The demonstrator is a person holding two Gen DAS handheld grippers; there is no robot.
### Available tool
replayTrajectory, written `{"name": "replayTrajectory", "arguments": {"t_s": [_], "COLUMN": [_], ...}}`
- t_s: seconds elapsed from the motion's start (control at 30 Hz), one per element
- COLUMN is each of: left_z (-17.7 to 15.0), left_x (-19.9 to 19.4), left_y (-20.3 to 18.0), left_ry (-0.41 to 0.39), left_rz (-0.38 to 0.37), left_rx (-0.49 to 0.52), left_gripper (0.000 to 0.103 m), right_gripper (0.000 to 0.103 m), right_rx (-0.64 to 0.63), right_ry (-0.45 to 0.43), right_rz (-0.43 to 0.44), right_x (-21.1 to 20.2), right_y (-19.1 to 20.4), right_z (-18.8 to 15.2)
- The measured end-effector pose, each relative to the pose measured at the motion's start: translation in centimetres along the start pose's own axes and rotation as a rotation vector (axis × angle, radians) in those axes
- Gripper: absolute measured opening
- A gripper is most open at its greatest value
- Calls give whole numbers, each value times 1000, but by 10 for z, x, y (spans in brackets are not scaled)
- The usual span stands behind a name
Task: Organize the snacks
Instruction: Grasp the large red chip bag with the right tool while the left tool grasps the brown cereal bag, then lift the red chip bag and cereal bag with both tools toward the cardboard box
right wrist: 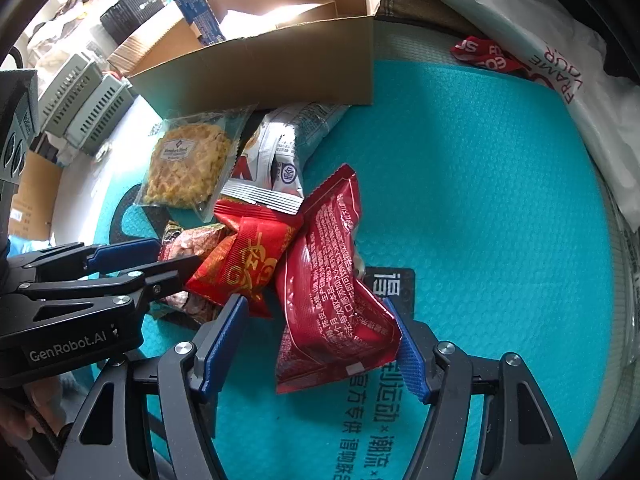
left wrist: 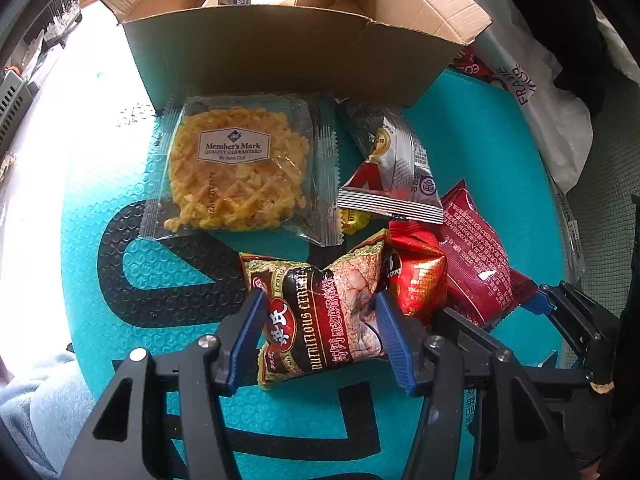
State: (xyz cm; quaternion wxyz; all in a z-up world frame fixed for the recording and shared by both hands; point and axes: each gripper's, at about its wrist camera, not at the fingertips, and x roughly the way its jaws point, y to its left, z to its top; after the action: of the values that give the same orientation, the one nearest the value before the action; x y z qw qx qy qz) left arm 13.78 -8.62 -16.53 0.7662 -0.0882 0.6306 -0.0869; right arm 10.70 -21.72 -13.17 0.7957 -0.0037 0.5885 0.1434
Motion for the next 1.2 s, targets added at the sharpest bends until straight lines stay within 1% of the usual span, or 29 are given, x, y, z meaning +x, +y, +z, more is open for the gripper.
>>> {"name": "replayTrajectory", "arguments": {"t_s": [0.03, 0.13, 0.2, 0.23, 0.27, 0.3, 0.33, 0.37, 0.43, 0.5, 0.53, 0.57, 0.63, 0.73, 0.8, 0.97, 1.07, 1.2], "left_z": [1, 2, 2, 2, 2, 2, 2, 1, 0, -4, -6, -9, -15, -25, -32, -50, -57, -68], "left_x": [4, 14, 23, 28, 28, 28, 29, 30, 31, 31, 30, 29, 27, 23, 22, 15, 12, 13], "left_y": [-2, -3, -2, -1, -3, -5, -8, -11, -16, -14, -15, -15, -15, -10, -9, -8, -16, -27], "left_ry": [8, 20, 42, 52, 40, 34, 34, 33, 25, 19, 11, 9, 10, 15, 25, 78, 99, 98], "left_rz": [5, 12, -17, -31, -33, -24, -14, -2, 16, 15, 11, 10, 6, -3, -16, -39, -56, -35], "left_rx": [2, -3, -22, -36, -38, -32, -21, -7, 12, -2, -8, -9, 5, 8, 8, 28, 39, 76], "left_gripper": [65, 74, 74, 76, 77, 79, 80, 80, 80, 80, 77, 75, 69, 65, 65, 65, 65, 65], "right_gripper": [69, 69, 69, 69, 69, 67, 61, 58, 49, 46, 39, 35, 33, 31, 31, 31, 31, 31], "right_rx": [0, 9, 22, 28, 34, 40, 46, 49, 63, 63, 56, 50, 39, 49, 61, 72, 68, 72], "right_ry": [4, 14, 20, 25, 29, 30, 29, 32, 52, 47, 40, 37, 38, 45, 54, 83, 99, 127], "right_rz": [-6, -11, -10, -11, -9, -4, 4, 16, 42, 58, 60, 60, 43, 51, 65, 85, 88, 93], "right_x": [1, 4, 6, 7, 7, 8, 9, 11, 15, 15, 13, 12, 8, 3, 0, -11, -18, -21], "right_y": [0, -3, -7, -9, -11, -13, -16, -18, -23, -24, -23, -22, -21, -24, -26, -27, -28, -23], "right_z": [-1, -4, -6, -8, -9, -10, -12, -13, -16, -19, -21, -22, -27, -36, -43, -67, -80, -91]}}
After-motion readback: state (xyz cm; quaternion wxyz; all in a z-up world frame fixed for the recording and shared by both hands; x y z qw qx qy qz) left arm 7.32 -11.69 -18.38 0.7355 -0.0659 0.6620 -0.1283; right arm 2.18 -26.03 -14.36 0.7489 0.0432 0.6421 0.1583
